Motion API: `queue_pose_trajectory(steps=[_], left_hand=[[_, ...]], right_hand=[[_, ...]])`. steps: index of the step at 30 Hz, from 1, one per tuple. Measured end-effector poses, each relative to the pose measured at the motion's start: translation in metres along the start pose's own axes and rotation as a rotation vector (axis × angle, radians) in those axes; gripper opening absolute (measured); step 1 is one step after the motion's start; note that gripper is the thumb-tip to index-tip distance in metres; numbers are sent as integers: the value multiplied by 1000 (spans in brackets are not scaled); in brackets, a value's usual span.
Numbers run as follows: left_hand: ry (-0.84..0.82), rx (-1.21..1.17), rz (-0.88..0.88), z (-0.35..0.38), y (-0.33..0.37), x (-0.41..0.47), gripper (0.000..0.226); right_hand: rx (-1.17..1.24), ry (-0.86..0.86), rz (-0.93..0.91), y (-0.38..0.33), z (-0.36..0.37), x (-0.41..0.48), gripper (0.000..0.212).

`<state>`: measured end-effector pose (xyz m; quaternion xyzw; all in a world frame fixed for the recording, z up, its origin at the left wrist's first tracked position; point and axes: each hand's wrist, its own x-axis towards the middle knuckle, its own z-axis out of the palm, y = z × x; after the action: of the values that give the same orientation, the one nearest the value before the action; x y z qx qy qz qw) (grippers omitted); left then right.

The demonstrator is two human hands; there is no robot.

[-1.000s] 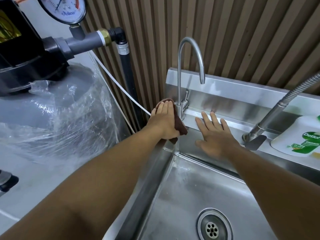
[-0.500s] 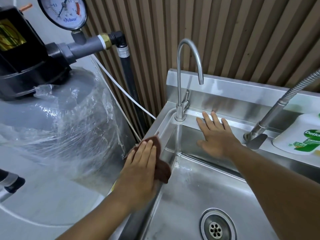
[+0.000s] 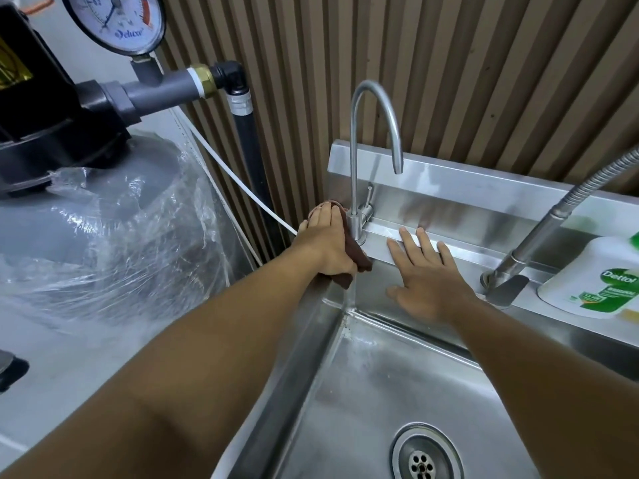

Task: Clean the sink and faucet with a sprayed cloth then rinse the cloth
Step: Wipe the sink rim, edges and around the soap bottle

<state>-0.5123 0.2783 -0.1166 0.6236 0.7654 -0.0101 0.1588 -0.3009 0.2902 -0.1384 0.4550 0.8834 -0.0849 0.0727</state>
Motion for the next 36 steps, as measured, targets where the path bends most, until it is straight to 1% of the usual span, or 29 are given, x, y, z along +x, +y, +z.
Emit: queue_pose_trajectory(steps=[2, 7, 10, 12, 14, 18, 21, 26, 28, 30, 34, 36], left_hand=[[4, 30, 6, 1, -1, -3, 140], [49, 123, 102, 9, -3, -24, 106], [62, 177, 137, 16, -8, -48, 94], [58, 199, 161, 22, -12, -71, 92], [57, 166, 165, 30, -17, -105, 91], [149, 222, 190, 55, -26, -169, 90], [118, 218, 146, 53, -19, -159, 90], [36, 219, 77, 29, 7, -75, 96], [23, 230, 70, 28, 10, -66, 94], [48, 225, 94, 30, 7, -80, 92], [97, 212, 134, 45, -15, -144, 87], [165, 212, 142, 57, -27, -185, 87]], right_hand=[[-2, 13, -3, 0, 1, 0, 80], [-8, 13, -4, 0, 2, -1, 81], [-16, 11, -7, -1, 2, -1, 81], [-15, 8, 0, 0, 1, -2, 80], [-14, 11, -3, 1, 2, -2, 80], [-19, 0, -4, 0, 0, -4, 80], [-20, 6, -4, -1, -1, -4, 80], [-21, 14, 4, -2, 1, -2, 82], [-27, 22, 1, -1, 2, -2, 82], [-27, 28, -2, -1, 3, -2, 82], [-21, 27, -14, 1, 3, -2, 81], [-22, 29, -18, 1, 2, -2, 81]])
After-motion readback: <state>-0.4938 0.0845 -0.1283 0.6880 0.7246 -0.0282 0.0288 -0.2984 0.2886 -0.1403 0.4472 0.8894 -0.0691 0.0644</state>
